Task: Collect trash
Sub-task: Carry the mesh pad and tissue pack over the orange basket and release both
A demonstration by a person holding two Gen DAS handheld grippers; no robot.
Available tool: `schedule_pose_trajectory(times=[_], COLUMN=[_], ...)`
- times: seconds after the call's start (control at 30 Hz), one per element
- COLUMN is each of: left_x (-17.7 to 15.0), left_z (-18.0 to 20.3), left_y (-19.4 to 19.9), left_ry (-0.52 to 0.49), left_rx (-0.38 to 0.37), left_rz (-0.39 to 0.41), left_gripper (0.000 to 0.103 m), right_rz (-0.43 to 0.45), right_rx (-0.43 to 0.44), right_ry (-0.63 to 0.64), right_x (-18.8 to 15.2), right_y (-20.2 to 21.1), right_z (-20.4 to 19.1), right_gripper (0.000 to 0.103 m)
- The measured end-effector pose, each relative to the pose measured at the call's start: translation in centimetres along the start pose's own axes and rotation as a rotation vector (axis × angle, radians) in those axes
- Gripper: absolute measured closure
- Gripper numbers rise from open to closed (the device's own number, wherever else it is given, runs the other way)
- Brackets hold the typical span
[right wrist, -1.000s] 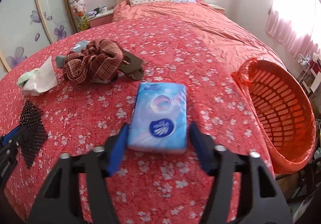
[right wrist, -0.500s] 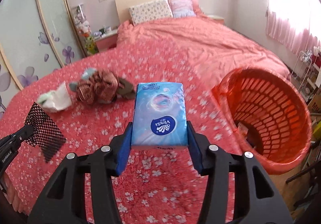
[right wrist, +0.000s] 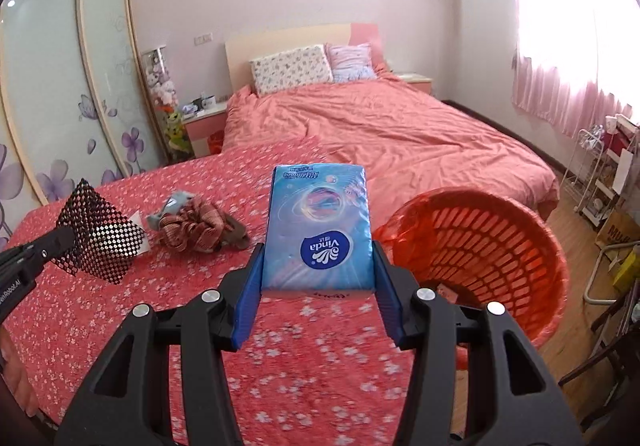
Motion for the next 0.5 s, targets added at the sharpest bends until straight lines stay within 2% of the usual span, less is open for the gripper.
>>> schedule_pose_trajectory(times=[0.5], left_x=[2.4], left_z=[12.0], left_y=[-1.6], left_ry=[-0.088], left_rx=[-0.217], left_rz=[0.025], left_gripper=[0.096], right_rz=[0.048], right_rx=[-0.112], right_ry=[-0.078], right_x=[0.8], right_y=[1.1], right_z=[8.9], right_gripper=[0.052])
Point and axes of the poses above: each gripper's, at about its wrist camera, not at the fingertips, and y roughly against the way its jaws point, z to its right, x to its top, the point moved 5 cm from there along -y, roughly the way its jaws point, and after that the axes turned 4 degrees about z, right-handed, at the moved point
